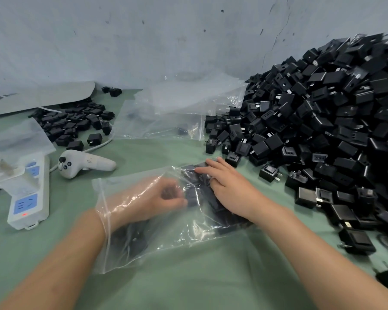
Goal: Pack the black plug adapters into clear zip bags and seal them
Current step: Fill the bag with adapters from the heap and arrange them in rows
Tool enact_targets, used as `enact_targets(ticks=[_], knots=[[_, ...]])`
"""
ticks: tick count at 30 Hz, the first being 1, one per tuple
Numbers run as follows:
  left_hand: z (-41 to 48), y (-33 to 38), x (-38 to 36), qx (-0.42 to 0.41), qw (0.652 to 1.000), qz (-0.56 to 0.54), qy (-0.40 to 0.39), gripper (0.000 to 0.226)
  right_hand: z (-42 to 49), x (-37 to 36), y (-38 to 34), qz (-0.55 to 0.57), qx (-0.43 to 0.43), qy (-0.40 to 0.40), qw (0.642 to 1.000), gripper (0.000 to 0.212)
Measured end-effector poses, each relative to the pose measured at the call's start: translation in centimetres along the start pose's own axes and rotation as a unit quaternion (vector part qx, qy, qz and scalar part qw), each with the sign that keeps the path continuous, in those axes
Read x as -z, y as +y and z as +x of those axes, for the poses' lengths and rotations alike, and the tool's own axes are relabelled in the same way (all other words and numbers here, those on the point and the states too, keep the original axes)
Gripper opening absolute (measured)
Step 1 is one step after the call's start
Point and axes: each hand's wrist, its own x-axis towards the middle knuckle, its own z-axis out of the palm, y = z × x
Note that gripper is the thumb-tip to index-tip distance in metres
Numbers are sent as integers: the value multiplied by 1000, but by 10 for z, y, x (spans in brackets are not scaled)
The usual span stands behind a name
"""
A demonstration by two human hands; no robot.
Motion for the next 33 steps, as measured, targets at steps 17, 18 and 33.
enact_targets(ticks=[17, 18, 33], knots=[[-52, 2, 56, 63, 988, 137, 14, 24, -4, -2, -3, -116, 20, 9, 993, 48], [-61, -3, 62, 74, 991, 112, -2, 34, -4, -2, -4, -116, 21, 10, 993, 48], [-56, -5, 36, 84, 983, 160, -10, 12, -4, -4, -5, -118, 17, 14, 993, 49]])
